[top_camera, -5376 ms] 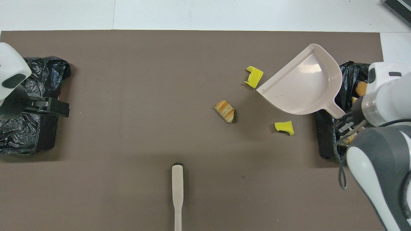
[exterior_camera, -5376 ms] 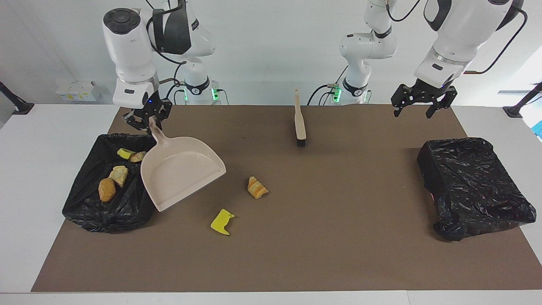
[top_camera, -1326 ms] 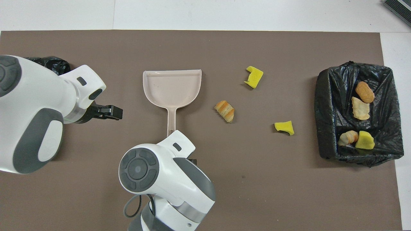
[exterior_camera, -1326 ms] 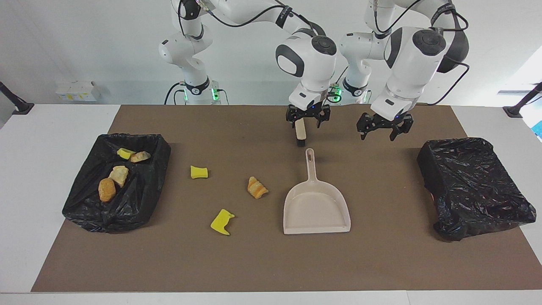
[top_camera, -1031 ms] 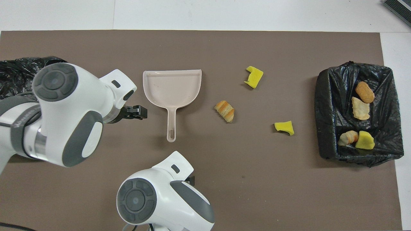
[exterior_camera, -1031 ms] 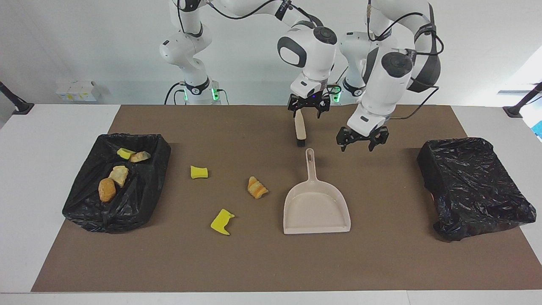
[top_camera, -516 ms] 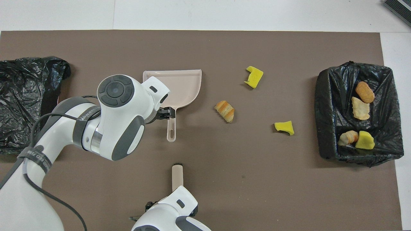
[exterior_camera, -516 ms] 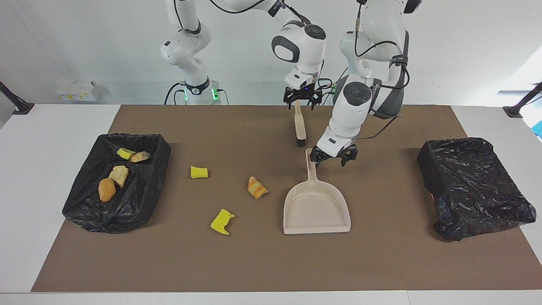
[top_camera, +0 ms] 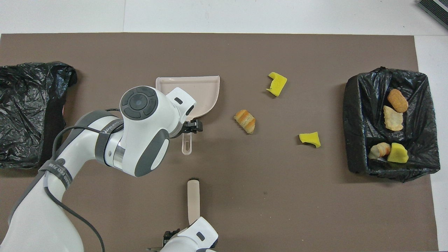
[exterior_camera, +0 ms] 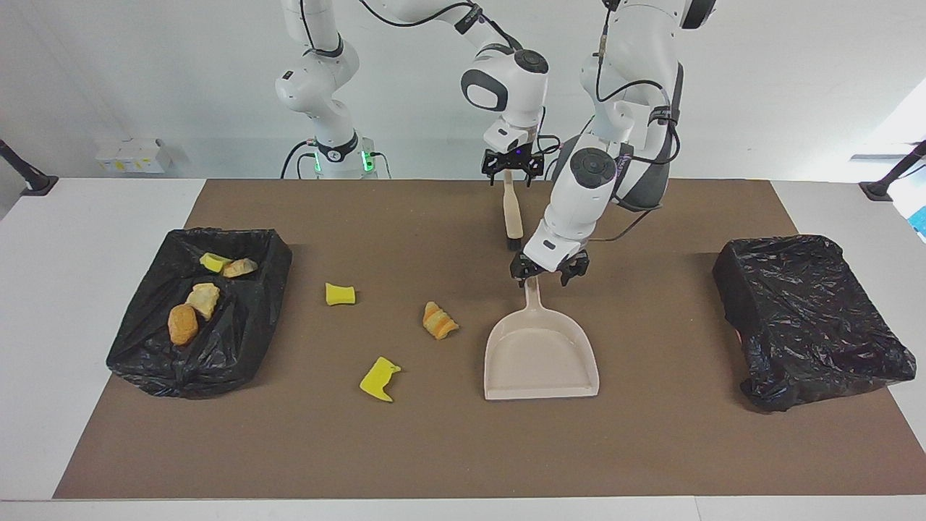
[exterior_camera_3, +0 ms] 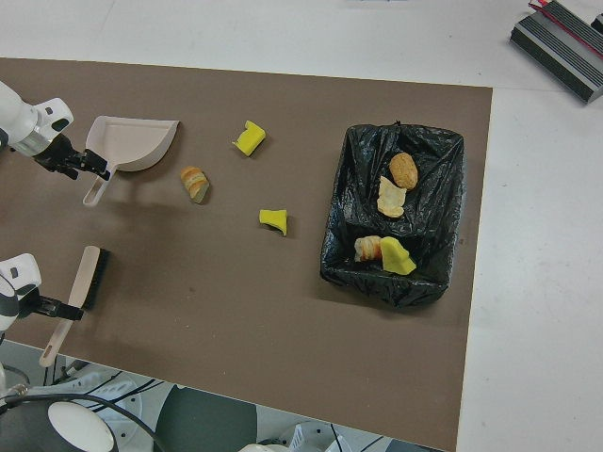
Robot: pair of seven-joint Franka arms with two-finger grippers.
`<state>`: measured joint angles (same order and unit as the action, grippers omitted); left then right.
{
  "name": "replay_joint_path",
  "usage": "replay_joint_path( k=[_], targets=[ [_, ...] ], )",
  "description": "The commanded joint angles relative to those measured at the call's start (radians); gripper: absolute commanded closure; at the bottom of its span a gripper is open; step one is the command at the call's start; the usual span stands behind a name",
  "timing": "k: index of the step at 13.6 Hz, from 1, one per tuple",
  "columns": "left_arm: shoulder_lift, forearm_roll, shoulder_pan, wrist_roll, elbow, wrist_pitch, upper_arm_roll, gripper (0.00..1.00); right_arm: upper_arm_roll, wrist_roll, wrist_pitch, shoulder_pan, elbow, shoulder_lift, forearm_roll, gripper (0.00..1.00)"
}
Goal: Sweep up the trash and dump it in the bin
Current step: 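Grasp the dustpan handle with the left gripper while the right gripper withdraws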
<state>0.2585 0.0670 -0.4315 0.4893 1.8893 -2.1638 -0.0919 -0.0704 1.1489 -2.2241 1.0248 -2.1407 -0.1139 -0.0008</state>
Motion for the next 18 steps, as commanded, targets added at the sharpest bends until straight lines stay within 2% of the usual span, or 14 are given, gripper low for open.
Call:
replay_joint_path(
  k=[1,7,8,9,11,13,14,15,16,17,18],
  targets=[
    [0.005,0.013,-0.029,-0.008,0.004,-0.011,0.015,0.00,-0.002,0.019,-0.023,0.020,-0.056,0.045,0.068,0.03],
    [0.005,0.013,-0.018,-0.049,0.031,-0.014,0.015,0.00,-0.002,0.003,-0.023,0.029,-0.065,0.054,0.084,0.41],
    [0.005,0.013,-0.020,-0.049,0.031,-0.014,0.015,0.07,-0.002,-0.004,-0.020,0.029,-0.067,0.053,0.084,0.41],
    [0.005,0.013,-0.023,-0.051,0.031,-0.014,0.015,0.19,-0.002,-0.009,-0.017,0.029,-0.067,0.054,0.084,0.41],
    [0.005,0.013,-0.027,-0.052,0.030,-0.013,0.015,0.50,-0.002,-0.011,-0.019,0.027,-0.067,0.053,0.084,0.45],
    [0.005,0.013,-0.027,-0.054,0.028,-0.004,0.015,0.75,-0.002,-0.011,-0.014,0.029,-0.067,0.024,0.082,0.48],
    [0.005,0.011,-0.027,-0.054,0.027,-0.001,0.015,0.92,-0.002,-0.012,-0.006,0.029,-0.065,0.023,0.082,0.56],
    [0.005,0.011,-0.030,-0.063,0.025,0.004,0.015,1.00,0.000,-0.014,0.003,0.029,-0.058,0.020,0.082,0.69],
    [0.005,0.011,-0.027,-0.084,0.017,0.013,0.015,1.00,-0.002,-0.015,0.012,0.029,-0.047,0.017,0.082,0.84],
    [0.007,0.011,-0.018,-0.125,0.013,0.022,0.015,1.00,0.000,-0.015,0.015,0.027,-0.036,0.011,0.082,0.95],
    [0.014,0.011,-0.013,-0.197,-0.001,0.036,0.017,1.00,0.001,-0.015,0.014,0.023,-0.031,0.005,0.075,1.00]
  ],
)
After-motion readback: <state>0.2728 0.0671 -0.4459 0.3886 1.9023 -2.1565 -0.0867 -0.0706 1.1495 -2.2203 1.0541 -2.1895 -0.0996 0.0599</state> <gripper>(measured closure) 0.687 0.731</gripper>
